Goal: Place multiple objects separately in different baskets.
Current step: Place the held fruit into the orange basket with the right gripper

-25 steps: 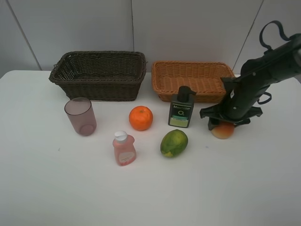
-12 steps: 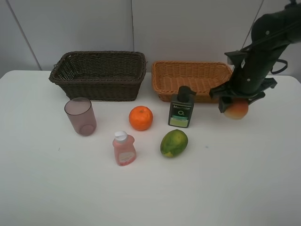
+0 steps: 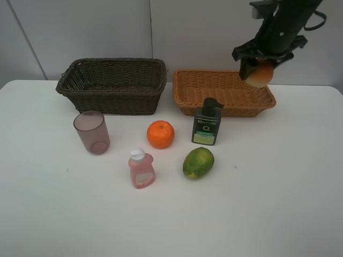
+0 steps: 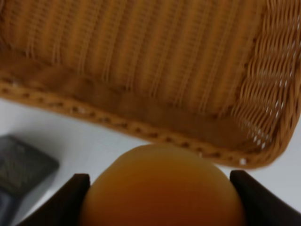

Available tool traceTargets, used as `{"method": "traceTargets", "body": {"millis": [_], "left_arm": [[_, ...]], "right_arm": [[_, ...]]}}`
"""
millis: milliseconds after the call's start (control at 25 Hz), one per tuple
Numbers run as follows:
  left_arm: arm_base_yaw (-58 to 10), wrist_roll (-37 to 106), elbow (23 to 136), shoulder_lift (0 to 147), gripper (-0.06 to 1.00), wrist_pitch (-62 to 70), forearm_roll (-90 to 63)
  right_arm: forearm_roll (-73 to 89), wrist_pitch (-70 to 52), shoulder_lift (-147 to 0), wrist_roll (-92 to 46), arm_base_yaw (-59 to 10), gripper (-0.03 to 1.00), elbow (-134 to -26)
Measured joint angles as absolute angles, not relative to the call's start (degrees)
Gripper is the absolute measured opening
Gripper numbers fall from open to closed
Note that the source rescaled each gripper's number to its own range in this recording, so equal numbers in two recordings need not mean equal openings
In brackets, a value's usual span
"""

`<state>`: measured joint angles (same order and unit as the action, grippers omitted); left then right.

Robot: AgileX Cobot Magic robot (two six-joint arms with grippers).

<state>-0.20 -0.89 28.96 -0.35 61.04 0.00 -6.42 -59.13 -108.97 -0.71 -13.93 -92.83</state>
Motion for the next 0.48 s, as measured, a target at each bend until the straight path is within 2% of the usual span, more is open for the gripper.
{"method": "traceTargets", "body": {"millis": [240,480], "left_arm": [[-0.2,-0.9,29.0,-0.3,0.97,61.0,0.0],[-0.2,-0.9,29.0,-0.3,0.97,61.0,0.0]], "right_arm": [[-6.4,-55.6,-117.9,-0.8,-13.9,0.39,-101.1],[-6.4,-51.1,-126.2,-0.8,-13.9,0.39,-104.8]]}}
